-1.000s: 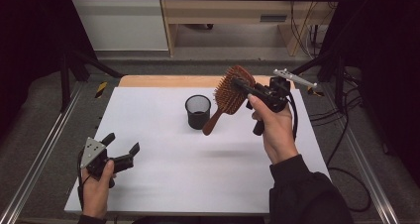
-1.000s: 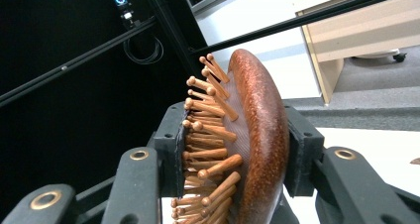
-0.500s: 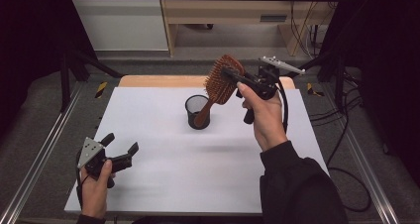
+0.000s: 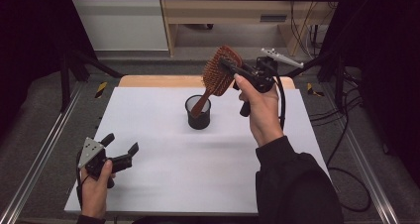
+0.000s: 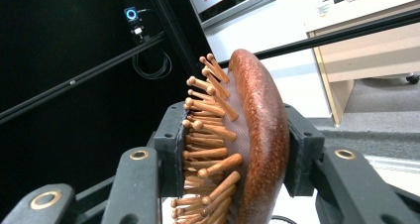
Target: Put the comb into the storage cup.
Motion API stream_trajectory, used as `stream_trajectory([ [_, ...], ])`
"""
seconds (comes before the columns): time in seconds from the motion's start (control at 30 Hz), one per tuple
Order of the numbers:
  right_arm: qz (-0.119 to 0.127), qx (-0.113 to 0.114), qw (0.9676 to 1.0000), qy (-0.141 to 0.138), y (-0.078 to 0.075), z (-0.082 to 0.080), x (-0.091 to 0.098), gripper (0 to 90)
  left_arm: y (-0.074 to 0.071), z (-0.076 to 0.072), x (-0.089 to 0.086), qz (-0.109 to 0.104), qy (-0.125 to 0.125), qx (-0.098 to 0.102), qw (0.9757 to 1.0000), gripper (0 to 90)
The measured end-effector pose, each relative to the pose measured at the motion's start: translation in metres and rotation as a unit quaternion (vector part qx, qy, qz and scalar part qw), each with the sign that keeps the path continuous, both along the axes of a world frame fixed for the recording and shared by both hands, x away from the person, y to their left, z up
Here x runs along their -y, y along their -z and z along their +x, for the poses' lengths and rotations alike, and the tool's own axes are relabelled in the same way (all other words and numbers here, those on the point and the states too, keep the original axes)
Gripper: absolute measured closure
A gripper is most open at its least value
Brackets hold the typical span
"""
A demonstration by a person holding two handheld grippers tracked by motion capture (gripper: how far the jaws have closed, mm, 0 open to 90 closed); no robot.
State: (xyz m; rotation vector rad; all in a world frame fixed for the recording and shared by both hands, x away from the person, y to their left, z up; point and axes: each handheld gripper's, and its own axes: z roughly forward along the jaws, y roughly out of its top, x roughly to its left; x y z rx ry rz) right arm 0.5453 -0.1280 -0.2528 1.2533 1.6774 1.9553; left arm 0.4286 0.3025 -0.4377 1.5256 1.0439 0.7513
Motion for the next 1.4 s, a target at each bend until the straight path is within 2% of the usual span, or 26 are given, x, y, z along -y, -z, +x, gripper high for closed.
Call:
stream_trajectory([
  [0.17,-0.007,-0.002,1.0,0.006,0.0,0.005,-0.001,53.0,0.0,0.0,0.0,-0.001,-0.001,0.002,1.0,2.1],
  [0.67,-0.006,-0.008,0.9999,0.014,0.001,0.026,-0.008,52.9,-0.001,0.001,-0.001,-0.002,0.0,0.002,1.0,2.0],
  [1.13,-0.021,-0.013,0.9993,0.027,0.007,0.049,-0.015,52.8,-0.001,0.001,-0.001,-0.001,0.002,0.003,1.0,2.1],
  [1.4,-0.036,-0.017,0.9986,0.036,0.016,0.06,-0.017,52.8,0.0,0.002,-0.001,0.0,0.003,0.003,1.0,2.1],
])
